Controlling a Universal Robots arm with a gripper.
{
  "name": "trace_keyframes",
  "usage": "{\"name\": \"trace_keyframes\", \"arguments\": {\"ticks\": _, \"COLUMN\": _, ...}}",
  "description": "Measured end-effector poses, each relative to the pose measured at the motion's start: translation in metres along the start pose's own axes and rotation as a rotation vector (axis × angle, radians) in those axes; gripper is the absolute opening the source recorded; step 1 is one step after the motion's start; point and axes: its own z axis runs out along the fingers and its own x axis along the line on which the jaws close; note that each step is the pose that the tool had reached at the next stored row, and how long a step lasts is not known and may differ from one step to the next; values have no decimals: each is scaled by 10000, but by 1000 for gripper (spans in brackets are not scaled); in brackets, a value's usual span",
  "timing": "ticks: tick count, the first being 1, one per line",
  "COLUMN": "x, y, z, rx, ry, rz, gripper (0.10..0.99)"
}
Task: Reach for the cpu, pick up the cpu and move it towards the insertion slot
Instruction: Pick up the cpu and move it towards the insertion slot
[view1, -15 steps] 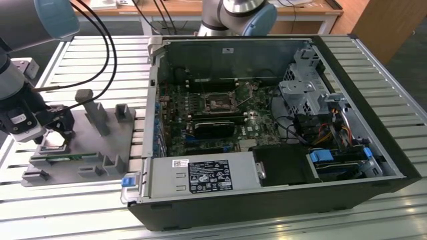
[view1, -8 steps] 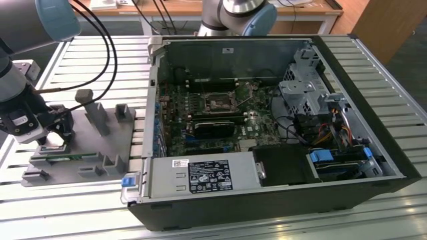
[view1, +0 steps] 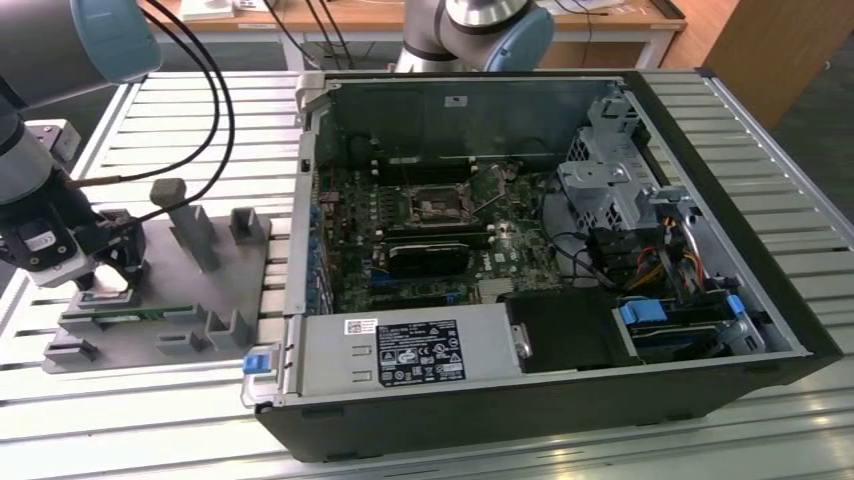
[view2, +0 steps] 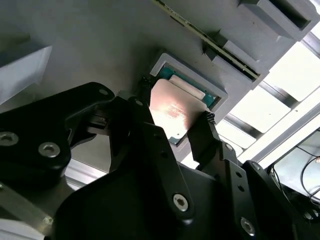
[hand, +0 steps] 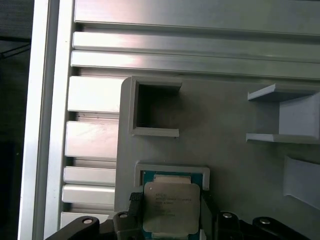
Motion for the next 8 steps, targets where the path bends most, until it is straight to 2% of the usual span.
{"name": "trace_keyframes", "arguments": {"ticks": 2, "x": 0, "y": 0, "z": -7, "rx": -1, "ry": -1, "rz": 0, "gripper": 545}}
{"name": "trace_keyframes", "arguments": {"ticks": 8, "x": 0, "y": 5, "z": -99, "rx": 0, "ry": 0, "rz": 0, "gripper": 545}}
